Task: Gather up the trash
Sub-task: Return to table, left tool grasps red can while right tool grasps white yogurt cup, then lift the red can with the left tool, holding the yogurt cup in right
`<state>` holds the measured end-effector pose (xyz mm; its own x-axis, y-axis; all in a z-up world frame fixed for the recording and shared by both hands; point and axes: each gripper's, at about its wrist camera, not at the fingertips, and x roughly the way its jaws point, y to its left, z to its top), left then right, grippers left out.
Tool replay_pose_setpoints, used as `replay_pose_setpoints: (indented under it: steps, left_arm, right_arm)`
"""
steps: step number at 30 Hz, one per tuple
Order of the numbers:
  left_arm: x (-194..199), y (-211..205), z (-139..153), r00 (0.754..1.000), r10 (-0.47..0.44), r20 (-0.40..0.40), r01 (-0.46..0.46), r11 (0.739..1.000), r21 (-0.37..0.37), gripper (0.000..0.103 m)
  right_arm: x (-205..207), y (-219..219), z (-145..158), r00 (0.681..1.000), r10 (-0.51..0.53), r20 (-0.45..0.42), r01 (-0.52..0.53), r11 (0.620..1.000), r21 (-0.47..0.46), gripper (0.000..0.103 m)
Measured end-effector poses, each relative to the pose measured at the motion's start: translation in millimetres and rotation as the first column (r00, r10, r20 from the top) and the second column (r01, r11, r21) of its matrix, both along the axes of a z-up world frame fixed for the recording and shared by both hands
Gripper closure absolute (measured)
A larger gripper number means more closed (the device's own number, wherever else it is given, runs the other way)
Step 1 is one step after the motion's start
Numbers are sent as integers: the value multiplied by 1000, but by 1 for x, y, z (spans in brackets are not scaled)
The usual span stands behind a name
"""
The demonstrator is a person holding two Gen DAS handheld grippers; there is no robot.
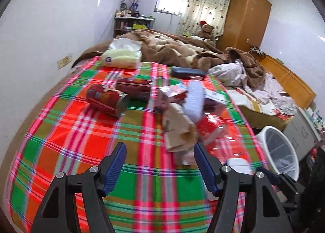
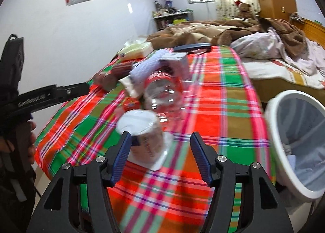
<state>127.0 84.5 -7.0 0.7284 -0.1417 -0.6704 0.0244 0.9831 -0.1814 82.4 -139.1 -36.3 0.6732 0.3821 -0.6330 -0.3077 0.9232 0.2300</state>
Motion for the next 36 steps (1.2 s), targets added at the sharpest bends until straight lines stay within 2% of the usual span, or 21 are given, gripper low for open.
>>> replay_pose_setpoints:
  steps: [6,10,14,18,19,21,23,29,33,36]
  left_arm:
    - [19,34,-12,998,60,-32,-61,997,-43,31]
    - [38,48,-18,994,91,-56,-92,995,-23,31]
    - [60,63,-22,992,106,-65,-108,993,-41,31]
    - [82,70,-24,990,110,-82,-115,992,-49,30]
    - [88,73,-24,989,127,-82,-130,990,-44,29]
    - [100,79,-24,985,148,-94,-154,987,-55,24]
    - [111,88,-24,981,166,-97,-175,981,-87,22]
    - [142,104,-29,963,230,-140,-246,963,-111,21]
    - [159,109,-34,954,258,-152,-273,958,-89,21]
    - [171,109,-42,947,266,-178,-287,952,-106,21]
  right_arm:
    - [5,17,-7,999,19,-27,-19,1000,-12,40]
    - [12,25,-10,999,14,-44,-16,999,-32,40]
    - [19,29,-11,998,-27,-54,23,998,-66,40]
    - [25,27,-14,996,-59,-72,55,997,-48,40]
    - [26,28,-14,996,-62,-71,59,997,-51,40]
    - [27,29,-13,996,-68,-61,65,996,-60,50]
    - [29,31,-13,996,-77,-52,73,995,-73,50]
    - [35,31,-13,995,-93,-47,89,993,-78,50]
    - [38,29,-12,994,-96,-47,92,993,-77,50]
    - [40,28,-14,994,-99,-51,96,993,-72,50]
